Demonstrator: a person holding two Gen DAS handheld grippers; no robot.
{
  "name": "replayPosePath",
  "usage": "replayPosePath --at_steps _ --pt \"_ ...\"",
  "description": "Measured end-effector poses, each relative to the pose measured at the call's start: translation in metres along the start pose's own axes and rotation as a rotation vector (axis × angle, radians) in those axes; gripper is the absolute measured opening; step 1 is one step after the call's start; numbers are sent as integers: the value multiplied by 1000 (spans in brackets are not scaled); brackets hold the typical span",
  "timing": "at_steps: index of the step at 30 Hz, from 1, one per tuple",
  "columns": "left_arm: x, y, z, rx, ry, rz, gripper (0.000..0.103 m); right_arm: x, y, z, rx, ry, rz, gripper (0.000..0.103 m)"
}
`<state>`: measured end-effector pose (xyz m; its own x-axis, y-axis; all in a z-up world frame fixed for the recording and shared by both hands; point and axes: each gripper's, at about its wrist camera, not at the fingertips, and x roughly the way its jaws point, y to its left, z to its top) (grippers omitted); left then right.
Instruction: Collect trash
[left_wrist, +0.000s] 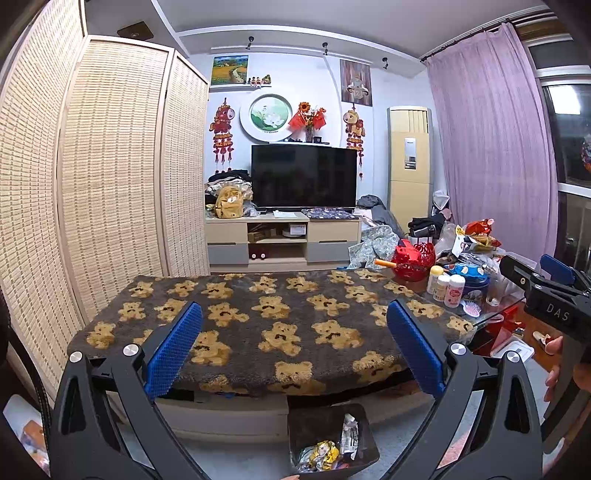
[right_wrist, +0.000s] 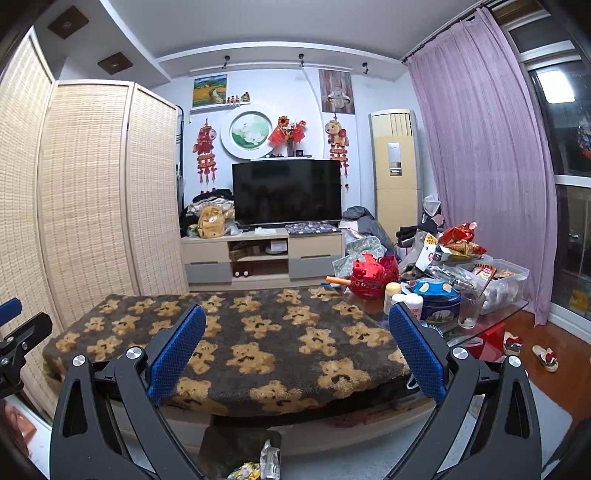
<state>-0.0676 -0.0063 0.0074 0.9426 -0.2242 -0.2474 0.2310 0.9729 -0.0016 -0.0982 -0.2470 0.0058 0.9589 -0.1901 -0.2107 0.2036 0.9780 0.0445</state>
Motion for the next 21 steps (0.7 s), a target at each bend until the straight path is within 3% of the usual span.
replayPosePath --at_steps 21 --pt "-5 3 5 -6 -17 -8 95 0 3 5 -15 -8 13 100"
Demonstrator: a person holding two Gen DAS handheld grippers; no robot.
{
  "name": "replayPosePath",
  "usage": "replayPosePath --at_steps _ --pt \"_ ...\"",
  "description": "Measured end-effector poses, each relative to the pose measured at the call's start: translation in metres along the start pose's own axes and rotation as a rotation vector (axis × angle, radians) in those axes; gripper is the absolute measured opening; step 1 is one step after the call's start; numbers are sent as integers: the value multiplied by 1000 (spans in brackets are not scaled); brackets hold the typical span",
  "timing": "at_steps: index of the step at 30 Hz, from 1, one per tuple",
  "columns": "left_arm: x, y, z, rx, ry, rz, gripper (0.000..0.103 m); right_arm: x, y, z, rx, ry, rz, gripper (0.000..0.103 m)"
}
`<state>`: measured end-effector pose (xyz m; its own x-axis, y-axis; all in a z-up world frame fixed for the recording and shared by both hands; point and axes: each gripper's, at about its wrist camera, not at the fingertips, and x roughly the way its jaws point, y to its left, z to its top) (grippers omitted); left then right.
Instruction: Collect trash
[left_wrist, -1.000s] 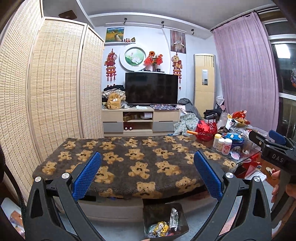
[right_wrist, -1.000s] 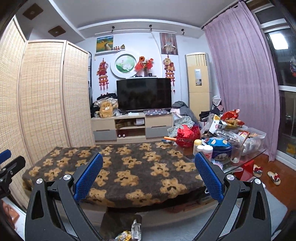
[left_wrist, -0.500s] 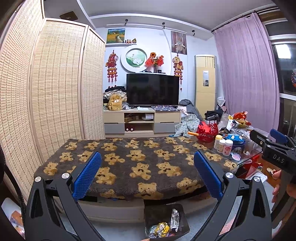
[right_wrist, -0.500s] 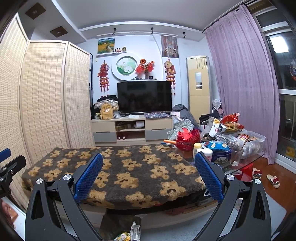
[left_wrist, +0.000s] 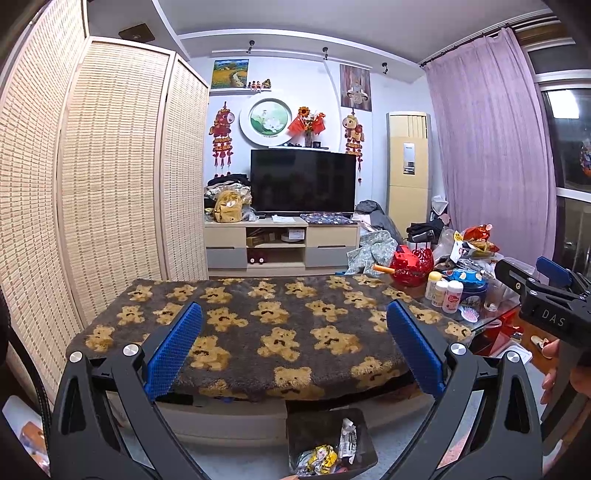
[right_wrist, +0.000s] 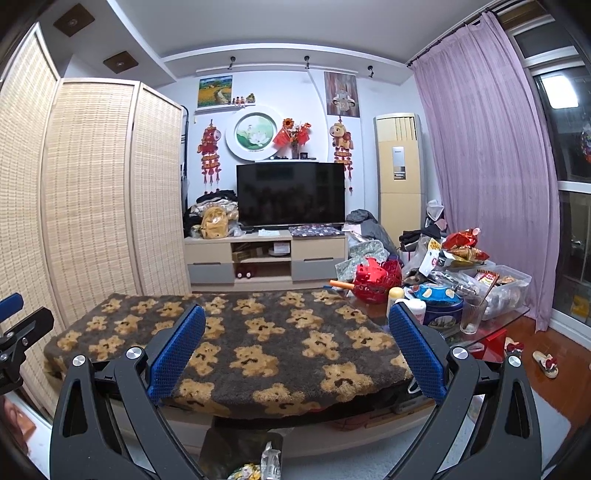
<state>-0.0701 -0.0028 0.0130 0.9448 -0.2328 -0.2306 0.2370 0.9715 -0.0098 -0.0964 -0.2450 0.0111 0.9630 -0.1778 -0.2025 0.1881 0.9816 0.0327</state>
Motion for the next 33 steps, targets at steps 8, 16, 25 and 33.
replayPosePath --at_steps 8,16,25,33 --pt "2 0 0 1 3 -7 95 2 -2 -1 0 9 4 100" --pt "1 -2 -1 9 2 -9 95 3 -5 -2 1 8 4 100" --pt "2 0 -1 -3 4 -17 95 3 -4 -3 7 10 11 100" --pt "0 1 -1 -2 -2 -19 95 0 -2 -3 10 4 8 100"
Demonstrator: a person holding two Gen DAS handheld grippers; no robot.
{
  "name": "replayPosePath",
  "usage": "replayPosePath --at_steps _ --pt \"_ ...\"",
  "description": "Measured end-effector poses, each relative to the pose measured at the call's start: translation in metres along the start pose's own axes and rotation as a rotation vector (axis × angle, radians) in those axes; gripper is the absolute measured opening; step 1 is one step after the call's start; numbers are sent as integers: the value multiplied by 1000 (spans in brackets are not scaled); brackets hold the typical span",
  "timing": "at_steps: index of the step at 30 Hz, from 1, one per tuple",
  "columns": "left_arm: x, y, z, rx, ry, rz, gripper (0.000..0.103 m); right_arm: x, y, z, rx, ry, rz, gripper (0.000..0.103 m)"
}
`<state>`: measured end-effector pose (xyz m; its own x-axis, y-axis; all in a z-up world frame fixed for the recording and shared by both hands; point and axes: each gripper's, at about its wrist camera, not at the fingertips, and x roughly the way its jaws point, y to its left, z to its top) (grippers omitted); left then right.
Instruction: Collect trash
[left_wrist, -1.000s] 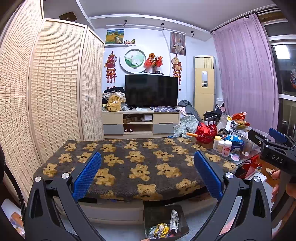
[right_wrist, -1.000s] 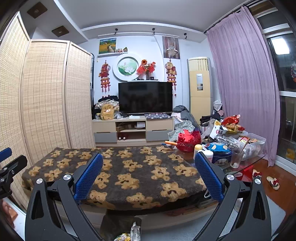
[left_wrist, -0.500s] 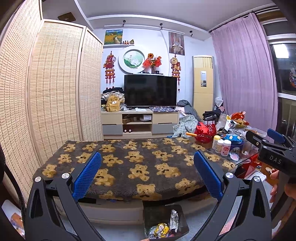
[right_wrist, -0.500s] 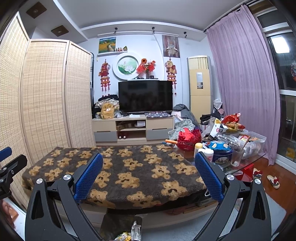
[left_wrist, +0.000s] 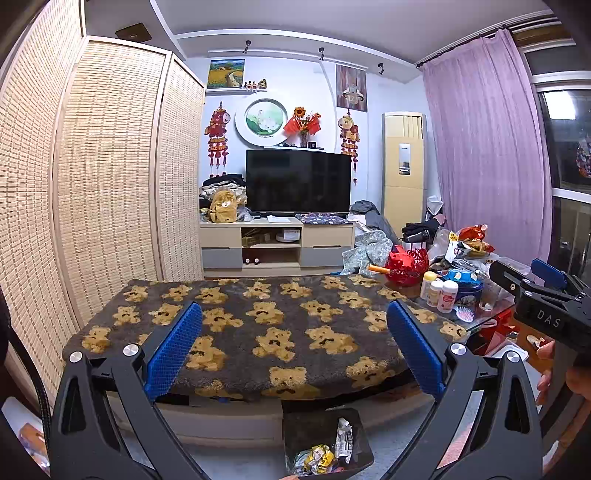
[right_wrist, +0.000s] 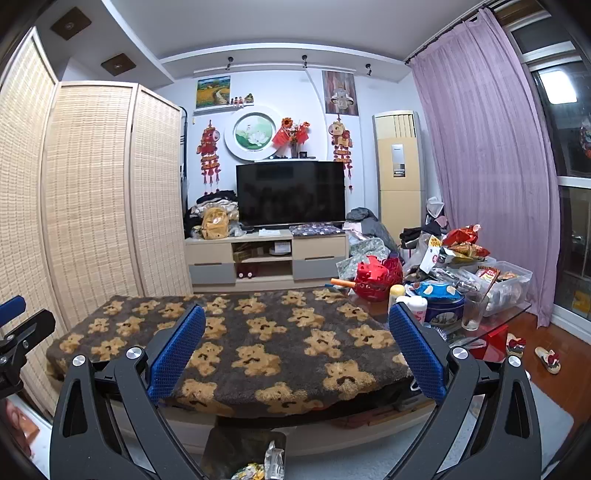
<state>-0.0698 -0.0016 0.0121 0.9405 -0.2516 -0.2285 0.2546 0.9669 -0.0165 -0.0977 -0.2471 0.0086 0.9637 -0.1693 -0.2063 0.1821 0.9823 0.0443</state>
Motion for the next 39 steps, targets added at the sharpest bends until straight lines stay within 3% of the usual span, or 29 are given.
replayPosePath --at_steps 39 --pt "-2 1 1 7 12 -6 95 -1 3 0 3 7 -3 100"
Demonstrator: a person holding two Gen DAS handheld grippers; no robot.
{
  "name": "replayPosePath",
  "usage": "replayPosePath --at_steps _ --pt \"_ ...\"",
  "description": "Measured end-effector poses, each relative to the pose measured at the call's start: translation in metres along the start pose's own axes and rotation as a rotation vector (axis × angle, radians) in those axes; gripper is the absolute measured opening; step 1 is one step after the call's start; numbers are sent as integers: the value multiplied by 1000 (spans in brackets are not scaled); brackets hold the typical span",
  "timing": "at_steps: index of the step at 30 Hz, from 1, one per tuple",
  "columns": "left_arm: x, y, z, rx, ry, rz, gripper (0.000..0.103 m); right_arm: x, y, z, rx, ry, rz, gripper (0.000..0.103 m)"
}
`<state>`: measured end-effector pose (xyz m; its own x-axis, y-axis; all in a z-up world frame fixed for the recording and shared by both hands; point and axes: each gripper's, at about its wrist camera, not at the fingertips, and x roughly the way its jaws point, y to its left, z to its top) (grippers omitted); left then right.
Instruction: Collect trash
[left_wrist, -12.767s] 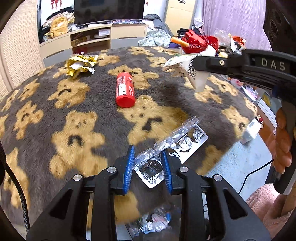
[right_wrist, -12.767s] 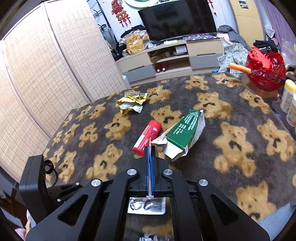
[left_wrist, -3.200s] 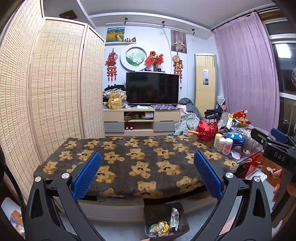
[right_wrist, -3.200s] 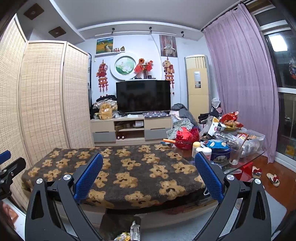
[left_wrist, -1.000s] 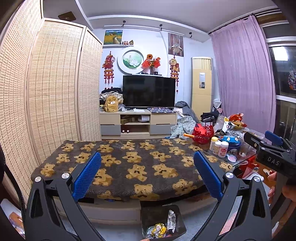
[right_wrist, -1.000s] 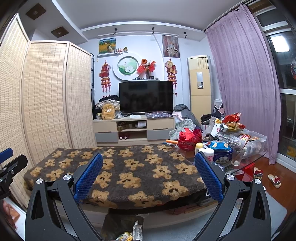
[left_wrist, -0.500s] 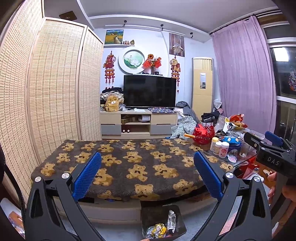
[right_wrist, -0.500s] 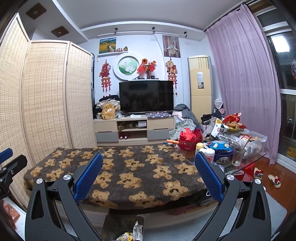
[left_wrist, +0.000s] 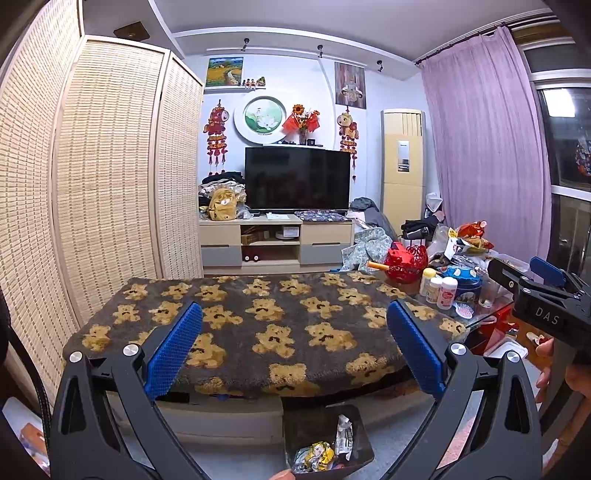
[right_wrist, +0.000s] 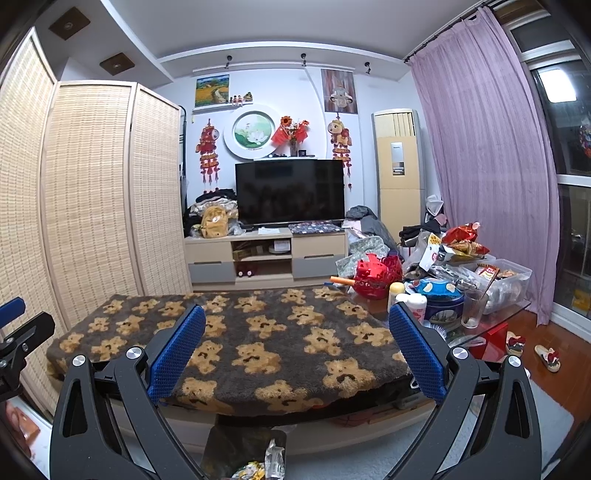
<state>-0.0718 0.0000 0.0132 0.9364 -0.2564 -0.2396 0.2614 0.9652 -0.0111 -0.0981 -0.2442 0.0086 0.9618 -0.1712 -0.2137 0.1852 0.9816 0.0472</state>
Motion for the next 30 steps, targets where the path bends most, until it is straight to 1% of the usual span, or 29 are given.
replayPosePath --at_steps 23,26,30 --pt "-4 -2 1 -2 -9 16 95 -1 -3 0 5 -7 -1 100" --pt "-3 -1 1 -7 -1 31 95 -2 -3 0 9 -3 -2 100" --pt "-2 -3 1 8 2 77 95 -3 -3 0 9 -2 -4 100"
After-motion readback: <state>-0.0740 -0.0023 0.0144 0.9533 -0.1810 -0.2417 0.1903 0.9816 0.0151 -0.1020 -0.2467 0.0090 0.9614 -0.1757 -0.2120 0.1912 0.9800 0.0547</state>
